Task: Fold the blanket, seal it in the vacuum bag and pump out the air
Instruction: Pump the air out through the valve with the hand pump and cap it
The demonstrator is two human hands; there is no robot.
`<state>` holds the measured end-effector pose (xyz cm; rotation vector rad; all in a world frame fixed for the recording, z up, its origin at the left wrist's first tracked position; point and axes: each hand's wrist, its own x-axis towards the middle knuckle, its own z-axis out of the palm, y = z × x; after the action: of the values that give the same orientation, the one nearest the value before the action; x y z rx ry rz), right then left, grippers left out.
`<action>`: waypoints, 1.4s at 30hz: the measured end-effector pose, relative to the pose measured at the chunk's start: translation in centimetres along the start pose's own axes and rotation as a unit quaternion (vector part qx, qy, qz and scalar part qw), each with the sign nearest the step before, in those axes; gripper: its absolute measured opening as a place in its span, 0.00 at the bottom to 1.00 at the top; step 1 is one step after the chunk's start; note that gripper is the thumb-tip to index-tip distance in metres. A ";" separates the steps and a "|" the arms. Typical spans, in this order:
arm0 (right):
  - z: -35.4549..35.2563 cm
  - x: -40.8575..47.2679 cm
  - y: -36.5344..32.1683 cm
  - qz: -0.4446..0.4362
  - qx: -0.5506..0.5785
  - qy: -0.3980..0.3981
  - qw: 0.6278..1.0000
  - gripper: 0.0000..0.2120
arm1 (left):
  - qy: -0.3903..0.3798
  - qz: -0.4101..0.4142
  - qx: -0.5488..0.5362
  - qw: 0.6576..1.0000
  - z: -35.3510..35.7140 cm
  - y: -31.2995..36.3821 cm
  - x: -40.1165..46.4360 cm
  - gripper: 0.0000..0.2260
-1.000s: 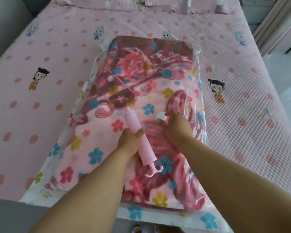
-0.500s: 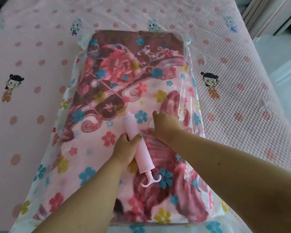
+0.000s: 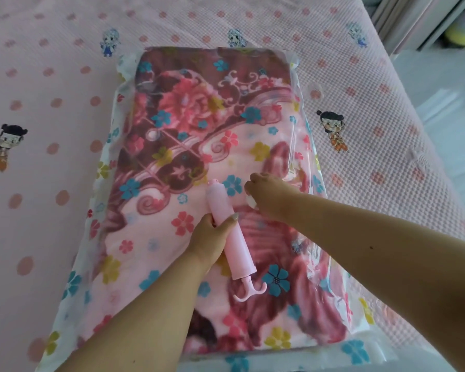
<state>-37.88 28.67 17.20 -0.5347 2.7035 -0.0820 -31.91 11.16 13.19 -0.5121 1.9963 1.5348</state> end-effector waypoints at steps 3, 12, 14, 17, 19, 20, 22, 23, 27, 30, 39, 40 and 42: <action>-0.2 -0.4 0.8 -0.019 0.008 0.003 1.000 0.20 | -0.014 -0.003 0.000 1.000 -0.2 0.1 -0.1 0.20; 0.4 -0.4 -1.0 0.063 0.032 0.024 0.997 0.18 | -0.020 -0.005 -0.001 1.000 -0.1 0.0 -0.3 0.21; 0.4 -0.6 -1.1 0.085 0.014 0.033 0.996 0.23 | -0.019 -0.005 -0.002 1.000 -0.1 0.1 -0.2 0.21; 0.2 -0.1 -1.1 0.112 0.049 0.026 0.992 0.18 | -0.016 -0.004 -0.002 1.000 -0.3 0.1 -0.3 0.21; 0.0 -0.1 -1.0 0.071 0.056 0.046 0.995 0.14 | -0.016 -0.006 -0.001 1.000 -0.3 0.0 -0.3 0.21; 0.1 -0.3 -1.0 0.059 0.048 0.060 0.995 0.16 | -0.016 -0.007 -0.001 1.000 -0.3 -0.1 -0.4 0.21; 0.5 -0.5 -0.9 0.094 0.042 0.061 0.993 0.24 | -0.018 -0.006 -0.004 1.000 -0.1 -0.1 -0.4 0.21; 0.6 -0.5 -0.9 0.119 0.049 0.047 0.991 0.25 | -0.018 -0.006 -0.004 1.000 0.0 -0.1 -0.4 0.21; 0.8 -0.2 0.0 0.077 0.109 0.058 0.989 0.16 | -0.012 -0.010 -0.003 1.000 0.0 0.0 -0.5 0.21; 1.0 -0.8 0.6 0.052 0.136 0.071 0.987 0.23 | -0.011 -0.013 -0.006 1.000 -0.1 0.1 -0.5 0.21; 0.6 -0.5 0.8 -0.010 0.074 0.026 0.997 0.18 | 0.007 -0.015 -0.009 1.000 0.2 -0.1 -0.6 0.21; 0.3 -0.6 1.0 -0.052 0.039 0.018 0.998 0.20 | 0.011 -0.014 -0.005 1.000 0.3 -0.1 -0.5 0.22; -0.3 -0.6 1.5 -0.111 0.003 0.014 0.994 0.23 | 0.019 -0.011 0.003 1.000 0.4 -0.1 -0.5 0.23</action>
<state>-38.01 30.30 17.53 -0.8369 2.6596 -0.1569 -31.41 11.48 13.40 -0.5636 2.0158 1.5156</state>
